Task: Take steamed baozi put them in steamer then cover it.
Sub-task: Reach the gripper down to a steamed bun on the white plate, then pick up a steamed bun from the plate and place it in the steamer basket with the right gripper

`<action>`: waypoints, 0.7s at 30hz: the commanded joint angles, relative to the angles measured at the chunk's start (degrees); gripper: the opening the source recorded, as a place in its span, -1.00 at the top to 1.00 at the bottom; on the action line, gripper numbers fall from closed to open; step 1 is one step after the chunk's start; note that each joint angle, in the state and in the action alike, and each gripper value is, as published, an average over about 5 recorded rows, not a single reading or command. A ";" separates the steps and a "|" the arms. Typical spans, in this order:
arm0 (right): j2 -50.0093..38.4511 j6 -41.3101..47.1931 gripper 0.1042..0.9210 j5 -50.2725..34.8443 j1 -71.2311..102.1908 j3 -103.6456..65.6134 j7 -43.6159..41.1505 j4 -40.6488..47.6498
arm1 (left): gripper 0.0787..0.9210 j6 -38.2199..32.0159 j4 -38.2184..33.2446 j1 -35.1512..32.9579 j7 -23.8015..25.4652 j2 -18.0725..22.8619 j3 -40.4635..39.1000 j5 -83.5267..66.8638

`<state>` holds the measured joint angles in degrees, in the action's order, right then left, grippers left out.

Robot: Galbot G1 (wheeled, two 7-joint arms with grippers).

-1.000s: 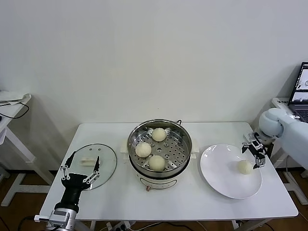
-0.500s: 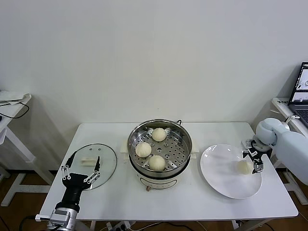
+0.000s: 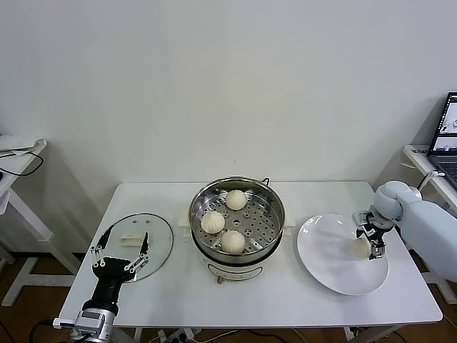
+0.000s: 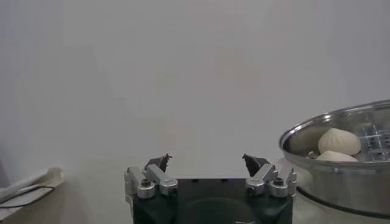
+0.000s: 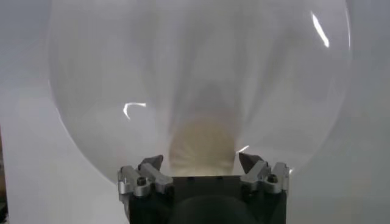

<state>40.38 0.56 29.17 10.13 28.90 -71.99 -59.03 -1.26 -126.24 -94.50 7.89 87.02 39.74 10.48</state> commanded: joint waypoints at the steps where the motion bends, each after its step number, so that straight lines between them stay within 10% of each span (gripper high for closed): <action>1: 0.46 -0.36 -0.43 1.06 0.74 -1.01 0.16 0.69 | -0.77 -0.01 -0.12 -0.04 0.01 -0.02 0.02 0.06; 21: -12.48 10.16 -0.36 -24.12 -18.12 18.12 -1.54 -15.83 | -0.77 -0.05 -1.47 -0.40 -0.19 0.04 -0.55 0.21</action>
<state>35.45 3.79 20.86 4.65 34.16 -72.94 -64.58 -1.29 -127.34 -94.82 7.71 87.11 39.36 10.69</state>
